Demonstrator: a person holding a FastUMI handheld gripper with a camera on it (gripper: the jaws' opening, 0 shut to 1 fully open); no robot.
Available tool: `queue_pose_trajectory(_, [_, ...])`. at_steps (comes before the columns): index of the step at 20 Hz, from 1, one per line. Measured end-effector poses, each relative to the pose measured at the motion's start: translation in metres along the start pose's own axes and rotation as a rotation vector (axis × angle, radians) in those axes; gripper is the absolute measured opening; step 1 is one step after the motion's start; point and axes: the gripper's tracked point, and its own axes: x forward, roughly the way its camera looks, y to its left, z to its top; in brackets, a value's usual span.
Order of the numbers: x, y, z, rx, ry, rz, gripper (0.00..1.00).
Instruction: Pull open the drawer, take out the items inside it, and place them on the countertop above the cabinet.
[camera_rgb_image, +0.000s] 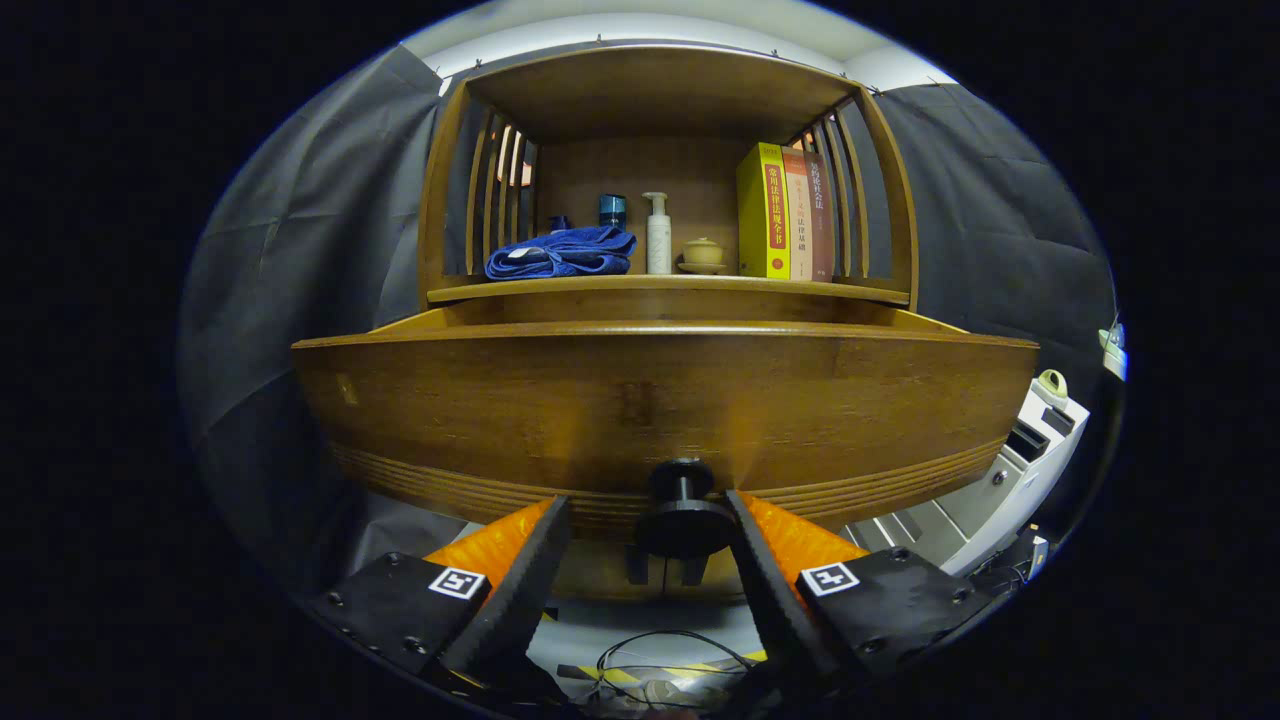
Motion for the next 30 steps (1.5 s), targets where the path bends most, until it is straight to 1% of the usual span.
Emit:
queue_pose_trajectory(3, [-0.007, -0.002, 0.0, -0.002, 0.018, -0.01, 0.99])
queue_pose_trajectory(6, [-0.041, -0.006, 0.018, -0.029, -0.01, 0.004, 0.99])
queue_pose_trajectory(8, [-0.059, -0.016, 0.053, -0.04, -0.08, -0.005, 0.99])
queue_pose_trajectory(11, [-0.067, -0.026, 0.133, 0.022, -0.196, -0.026, 0.99])
queue_pose_trajectory(13, [-0.06, -0.038, 0.181, 0.036, -0.242, -0.063, 0.98])
queue_pose_trajectory(14, [-0.053, -0.041, 0.199, 0.036, -0.236, -0.081, 0.98])
queue_pose_trajectory(15, [-0.042, -0.035, 0.21, 0.039, -0.213, -0.072, 0.98])
queue_pose_trajectory(17, [-0.017, -0.017, 0.237, 0.03, -0.207, -0.011, 0.98])
queue_pose_trajectory(20, [0.023, -0.017, 0.262, -0.01, -0.149, 0.005, 0.97])
queue_pose_trajectory(21, [0.039, -0.013, 0.263, -0.019, -0.106, 0.016, 0.97])
queue_pose_trajectory(23, [0.076, -0.006, 0.242, -0.021, 0.047, 0.034, 0.97])
queue_pose_trajectory(25, [0.111, 0.004, 0.195, 0.031, 0.236, 0.049, 0.97])
queue_pose_trajectory(27, [0.131, 0.008, 0.147, 0.09, 0.395, 0.037, 0.98])
queue_pose_trajectory(28, [0.138, 0.008, 0.125, 0.099, 0.447, 0.03, 0.98])
queue_pose_trajectory(30, [0.145, 0.003, 0.096, 0.054, 0.512, 0.009, 0.97])
